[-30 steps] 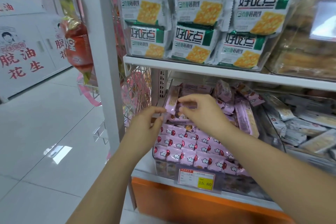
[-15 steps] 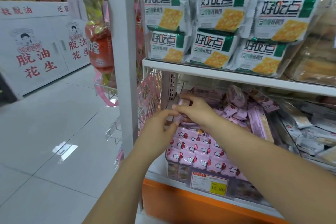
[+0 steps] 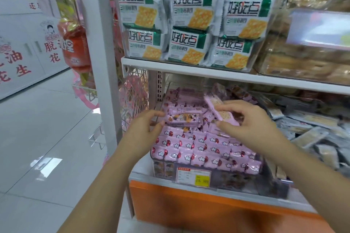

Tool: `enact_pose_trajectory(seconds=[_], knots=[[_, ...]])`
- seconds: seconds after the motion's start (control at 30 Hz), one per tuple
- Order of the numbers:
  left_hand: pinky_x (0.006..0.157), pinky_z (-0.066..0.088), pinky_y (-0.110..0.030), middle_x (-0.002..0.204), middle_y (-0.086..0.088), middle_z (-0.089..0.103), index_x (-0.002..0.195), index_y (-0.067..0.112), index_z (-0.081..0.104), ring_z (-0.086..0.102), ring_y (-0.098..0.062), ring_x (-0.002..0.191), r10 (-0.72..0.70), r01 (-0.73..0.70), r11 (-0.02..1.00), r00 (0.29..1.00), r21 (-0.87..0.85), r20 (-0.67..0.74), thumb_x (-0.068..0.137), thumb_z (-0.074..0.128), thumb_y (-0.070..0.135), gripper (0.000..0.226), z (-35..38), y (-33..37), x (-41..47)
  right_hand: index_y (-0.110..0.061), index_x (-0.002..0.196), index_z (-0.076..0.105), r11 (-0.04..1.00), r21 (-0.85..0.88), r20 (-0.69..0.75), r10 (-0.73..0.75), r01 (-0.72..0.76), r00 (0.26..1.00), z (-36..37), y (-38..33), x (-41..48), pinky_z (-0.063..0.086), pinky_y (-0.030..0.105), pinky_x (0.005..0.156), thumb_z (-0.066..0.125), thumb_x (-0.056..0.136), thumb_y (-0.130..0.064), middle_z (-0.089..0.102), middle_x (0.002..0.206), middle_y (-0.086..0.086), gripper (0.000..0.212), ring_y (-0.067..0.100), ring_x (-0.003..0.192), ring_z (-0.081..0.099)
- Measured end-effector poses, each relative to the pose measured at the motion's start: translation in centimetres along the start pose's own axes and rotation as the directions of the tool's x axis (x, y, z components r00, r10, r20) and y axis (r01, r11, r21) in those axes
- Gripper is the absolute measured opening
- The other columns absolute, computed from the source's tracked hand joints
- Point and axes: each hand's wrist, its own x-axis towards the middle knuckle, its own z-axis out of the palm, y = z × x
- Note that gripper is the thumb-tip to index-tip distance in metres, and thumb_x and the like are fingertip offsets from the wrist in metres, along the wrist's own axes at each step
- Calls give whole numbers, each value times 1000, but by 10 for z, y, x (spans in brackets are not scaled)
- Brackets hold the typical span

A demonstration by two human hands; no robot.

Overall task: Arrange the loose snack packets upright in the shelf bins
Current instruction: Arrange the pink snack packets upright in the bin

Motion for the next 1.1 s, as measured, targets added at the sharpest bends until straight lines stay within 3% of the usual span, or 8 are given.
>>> enact_pose_trajectory(seconds=[0.13,0.3,0.37,0.47,0.73,0.83,1.0,1.1], knots=[[57,41,-5,125,3,56,120,21,60,53,-5,95,-2,2,1000,1000,17,8,95,55,18,26,1,-1,-2,-27,119,64,972,-234,89,17,4,996,-18,24,-25,25,-2,81,71,82,-30,52,123,-10,38,-1,106,44],[73,45,-16,130,3,54,118,22,60,53,-7,99,5,-6,1000,1000,25,15,95,55,16,25,3,-2,-4,-40,130,51,826,-555,211,27,97,977,-13,35,-42,32,27,103,55,87,-53,42,139,-18,45,9,123,34],[75,43,-14,131,5,54,119,23,60,54,-7,100,4,-5,999,1000,40,19,95,54,17,25,2,-2,-5,-41,132,49,840,-535,197,16,93,980,-13,34,-43,31,28,105,54,87,-56,40,139,-18,48,8,124,30],[62,38,-3,128,9,56,119,27,58,55,-6,100,-24,24,1000,1000,20,13,96,53,19,25,2,-1,-7,-40,132,49,856,-504,177,-34,121,984,-12,30,-39,29,28,106,55,88,-52,39,139,-18,46,7,125,31],[55,40,-4,109,18,60,113,33,57,57,1,92,-105,103,988,994,-117,-11,95,55,24,21,-1,5,-7,-33,128,55,904,-344,278,-162,256,947,13,2,20,40,32,100,56,91,-39,54,128,-12,37,9,116,49],[53,41,-1,94,22,62,106,36,57,58,9,81,-115,112,977,993,-182,-9,93,57,29,14,-2,5,-4,-29,130,53,848,-424,282,-210,318,936,37,-3,51,37,34,101,54,93,-34,57,127,-6,38,15,116,52],[58,41,0,100,25,57,100,37,59,53,24,79,-93,85,963,995,-255,-20,93,58,21,17,-1,0,10,-25,115,58,730,-571,314,-229,376,921,68,-1,84,32,38,102,56,89,-23,65,111,-5,26,17,104,58],[58,42,0,102,24,57,97,38,59,53,23,83,-75,63,959,997,-278,-33,93,59,18,21,3,0,22,-25,112,59,722,-573,342,-218,387,914,74,3,87,31,37,105,54,88,-19,63,112,-7,25,15,104,58]])
